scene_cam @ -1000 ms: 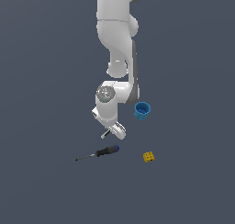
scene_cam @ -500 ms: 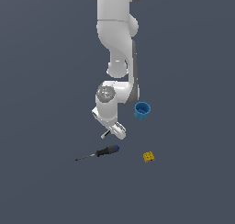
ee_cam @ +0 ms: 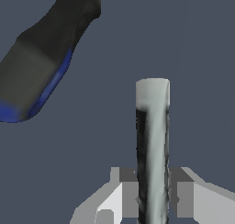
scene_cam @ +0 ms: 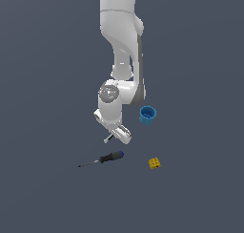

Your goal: Pick up a designated object from a clutter of objects.

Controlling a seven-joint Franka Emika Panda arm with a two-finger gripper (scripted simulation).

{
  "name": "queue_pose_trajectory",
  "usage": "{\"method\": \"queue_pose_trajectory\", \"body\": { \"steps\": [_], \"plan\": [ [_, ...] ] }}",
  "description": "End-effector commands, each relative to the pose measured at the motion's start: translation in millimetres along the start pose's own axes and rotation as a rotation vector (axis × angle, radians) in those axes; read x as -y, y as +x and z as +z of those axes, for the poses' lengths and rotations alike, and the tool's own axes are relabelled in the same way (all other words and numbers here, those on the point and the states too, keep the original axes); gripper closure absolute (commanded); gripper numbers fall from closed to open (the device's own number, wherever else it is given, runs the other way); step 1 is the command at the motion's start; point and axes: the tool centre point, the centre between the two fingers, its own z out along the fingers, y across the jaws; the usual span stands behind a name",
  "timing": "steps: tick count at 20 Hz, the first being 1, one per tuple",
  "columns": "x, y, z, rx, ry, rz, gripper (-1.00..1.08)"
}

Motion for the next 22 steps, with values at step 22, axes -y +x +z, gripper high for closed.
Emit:
{"method": "queue_pose_trajectory", "body": {
  "steps": [22],
  "plan": [
    [25.7,45.7,-215.9,-0.002,0.0,0.001,1.08]
  ]
}}
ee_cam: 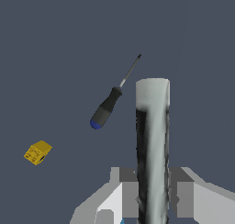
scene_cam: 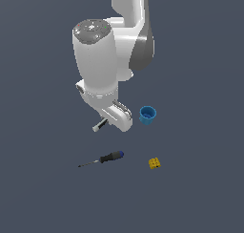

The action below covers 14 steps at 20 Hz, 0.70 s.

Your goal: Pick up a designated object from a clutter of objects.

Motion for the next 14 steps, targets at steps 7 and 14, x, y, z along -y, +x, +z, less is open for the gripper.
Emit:
{"method": "queue_pose_trajectory", "body": {
  "steps": [7,14],
  "plan": [
    [11.1,18.9,-83.6,0.0,-0.001,0.0,1.08],
    [20.0,32.8,-139.2,0.001,0.0,-0.001,1.08]
  ]
}}
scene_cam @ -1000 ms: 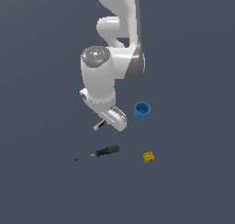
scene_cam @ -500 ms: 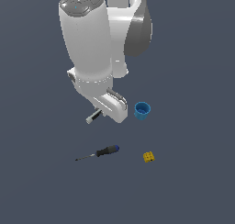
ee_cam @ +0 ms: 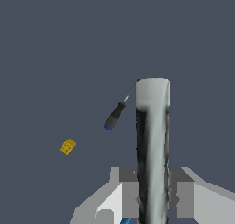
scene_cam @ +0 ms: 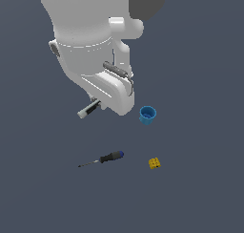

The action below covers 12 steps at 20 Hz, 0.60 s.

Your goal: Pick up a designated object from a clutter of objects.

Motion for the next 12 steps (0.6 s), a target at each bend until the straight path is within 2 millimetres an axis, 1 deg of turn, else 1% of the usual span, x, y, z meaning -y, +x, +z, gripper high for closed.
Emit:
{"method": "queue_pose_trajectory", "body": {
  "steps": [1,6,12],
  "plan": [
    [2.7,4.1,-17.1,0.001,0.0,-0.001,1.08],
    [6.9,10.7,-40.5,0.001,0.0,-0.001,1.08],
    [9.9,15.5,-55.7,0.001,0.0,-0.001,1.08]
  ]
}}
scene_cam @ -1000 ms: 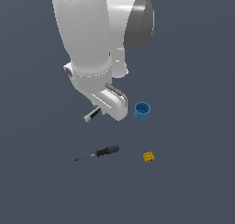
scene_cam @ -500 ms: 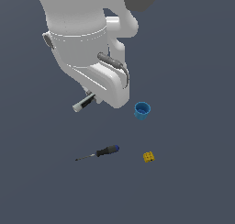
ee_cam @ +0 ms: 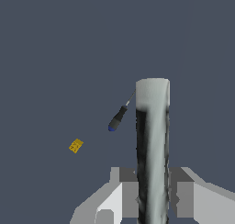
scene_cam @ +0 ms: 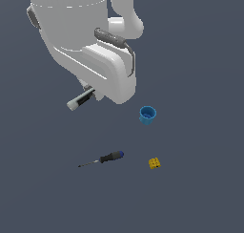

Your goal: Pick up a designated object from a clutter of objects.

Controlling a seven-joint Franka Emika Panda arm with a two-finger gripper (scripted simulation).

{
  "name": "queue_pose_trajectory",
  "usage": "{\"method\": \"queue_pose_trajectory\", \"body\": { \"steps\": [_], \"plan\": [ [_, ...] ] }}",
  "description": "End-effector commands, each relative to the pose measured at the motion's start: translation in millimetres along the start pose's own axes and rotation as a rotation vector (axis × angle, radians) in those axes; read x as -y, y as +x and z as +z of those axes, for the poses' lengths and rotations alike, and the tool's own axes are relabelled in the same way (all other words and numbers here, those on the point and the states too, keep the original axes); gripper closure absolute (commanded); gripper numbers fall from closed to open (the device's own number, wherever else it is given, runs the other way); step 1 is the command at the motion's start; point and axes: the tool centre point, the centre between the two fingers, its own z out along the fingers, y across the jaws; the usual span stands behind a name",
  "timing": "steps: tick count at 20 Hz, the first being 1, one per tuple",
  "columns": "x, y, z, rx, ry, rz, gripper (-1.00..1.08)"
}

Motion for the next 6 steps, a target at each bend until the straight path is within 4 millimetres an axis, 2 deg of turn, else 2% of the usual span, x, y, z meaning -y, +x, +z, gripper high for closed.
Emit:
{"method": "queue_pose_trajectory", "body": {
  "steps": [1,6],
  "plan": [
    [1.0,1.5,-4.8,0.0,0.0,0.0,1.08],
    [1.8,2.6,-7.9,0.0,0.0,0.0,1.08]
  ]
}}
